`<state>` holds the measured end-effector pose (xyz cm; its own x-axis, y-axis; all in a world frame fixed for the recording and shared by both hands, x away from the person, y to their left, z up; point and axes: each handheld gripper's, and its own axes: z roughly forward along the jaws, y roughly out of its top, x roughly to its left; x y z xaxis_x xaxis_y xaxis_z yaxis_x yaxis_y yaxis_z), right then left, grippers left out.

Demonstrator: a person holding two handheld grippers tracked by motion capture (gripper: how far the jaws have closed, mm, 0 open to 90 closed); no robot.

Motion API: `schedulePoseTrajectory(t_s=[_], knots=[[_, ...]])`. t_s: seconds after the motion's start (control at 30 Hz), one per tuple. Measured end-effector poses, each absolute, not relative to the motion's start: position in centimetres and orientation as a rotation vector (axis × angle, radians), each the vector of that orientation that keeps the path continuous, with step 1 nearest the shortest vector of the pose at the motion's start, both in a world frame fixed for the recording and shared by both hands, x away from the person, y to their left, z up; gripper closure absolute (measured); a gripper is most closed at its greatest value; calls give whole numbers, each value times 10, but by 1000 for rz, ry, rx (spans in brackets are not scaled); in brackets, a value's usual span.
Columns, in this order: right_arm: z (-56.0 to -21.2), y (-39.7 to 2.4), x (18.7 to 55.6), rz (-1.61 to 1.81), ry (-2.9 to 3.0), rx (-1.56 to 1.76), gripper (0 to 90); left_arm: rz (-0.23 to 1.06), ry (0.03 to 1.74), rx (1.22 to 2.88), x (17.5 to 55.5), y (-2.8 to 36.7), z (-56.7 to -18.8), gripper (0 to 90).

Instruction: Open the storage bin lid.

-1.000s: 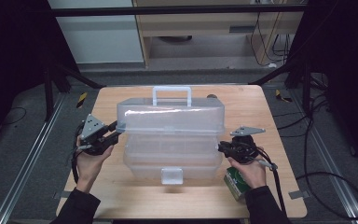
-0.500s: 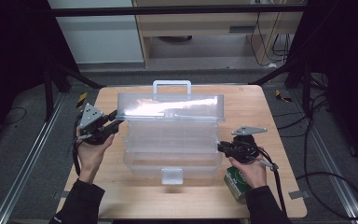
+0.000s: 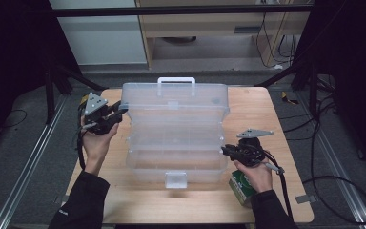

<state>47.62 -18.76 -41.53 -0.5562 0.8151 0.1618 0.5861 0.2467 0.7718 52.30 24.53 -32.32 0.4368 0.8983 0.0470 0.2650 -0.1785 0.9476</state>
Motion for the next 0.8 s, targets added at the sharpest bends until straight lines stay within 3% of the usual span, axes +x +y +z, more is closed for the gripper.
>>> schedulePoseTrajectory(t_s=[0.8], knots=[[-415,-188,477,1210,2256,1314,757,768,1102,1669,562,239,-309,773]])
